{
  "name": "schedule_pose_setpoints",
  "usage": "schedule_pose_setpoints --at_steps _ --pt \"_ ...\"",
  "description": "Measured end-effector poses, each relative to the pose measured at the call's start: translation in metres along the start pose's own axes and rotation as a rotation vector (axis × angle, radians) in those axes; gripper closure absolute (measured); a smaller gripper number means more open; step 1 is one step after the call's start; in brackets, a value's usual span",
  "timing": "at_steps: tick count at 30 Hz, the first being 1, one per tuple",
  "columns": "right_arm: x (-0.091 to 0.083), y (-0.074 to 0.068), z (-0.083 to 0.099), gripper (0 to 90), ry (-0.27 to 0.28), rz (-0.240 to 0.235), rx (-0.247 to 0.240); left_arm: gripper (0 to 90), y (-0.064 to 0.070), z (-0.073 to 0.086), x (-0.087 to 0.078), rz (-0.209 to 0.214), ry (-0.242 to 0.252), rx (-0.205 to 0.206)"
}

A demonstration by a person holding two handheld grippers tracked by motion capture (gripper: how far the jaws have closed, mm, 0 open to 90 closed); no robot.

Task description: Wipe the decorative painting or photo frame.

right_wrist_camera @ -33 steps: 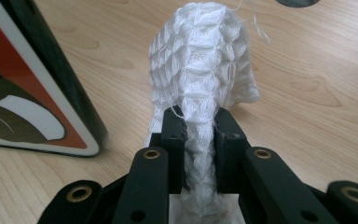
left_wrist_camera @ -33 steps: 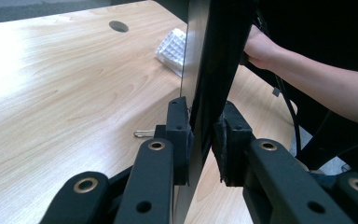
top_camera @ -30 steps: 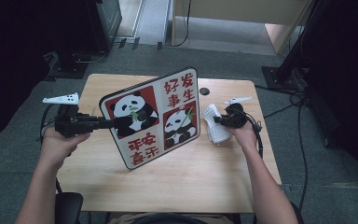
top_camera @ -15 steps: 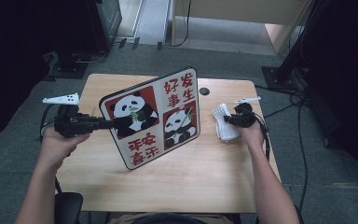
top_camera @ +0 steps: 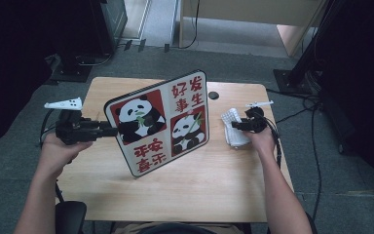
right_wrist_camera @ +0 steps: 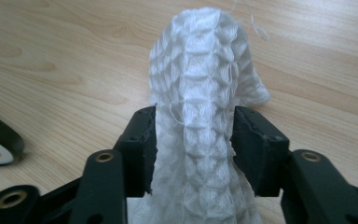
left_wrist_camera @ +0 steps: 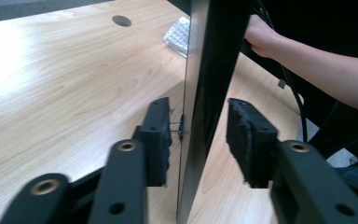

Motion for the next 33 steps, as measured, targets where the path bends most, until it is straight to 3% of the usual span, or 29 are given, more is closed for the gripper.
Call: schedule_pose_setpoints --at_steps 6,18,28,33 --pt "-0.007 -0.004 -0.003 45.1 0.015 -0.001 -0.005 46.1 0.001 0.001 -0.001 -0.024 0.002 0.036" --pt "-0.017 -0.01 -0.003 42.3 0.014 -0.021 -0.001 40.5 -0.002 0.005 -0.002 -0.034 -0.013 0.063" --pt "-0.035 -0.018 -0.003 42.8 0.049 -0.017 -0.019 39.6 -0.011 0.009 -0.01 -0.055 0.001 0.045" --pt "-0.037 -0.022 0.001 43.0 0.038 -0.019 -0.032 39.4 -0.017 0.012 -0.011 -0.076 -0.007 0.036"
Point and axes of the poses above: each handheld gripper's, and its own axes: x roughly forward along the jaws, z roughly out of its underside, y roughly to its right, the point moved 5 cm from there along x, roughly forward along the jaws, and after that the axes turned 8 degrees about -x, right-handed, at the moved point
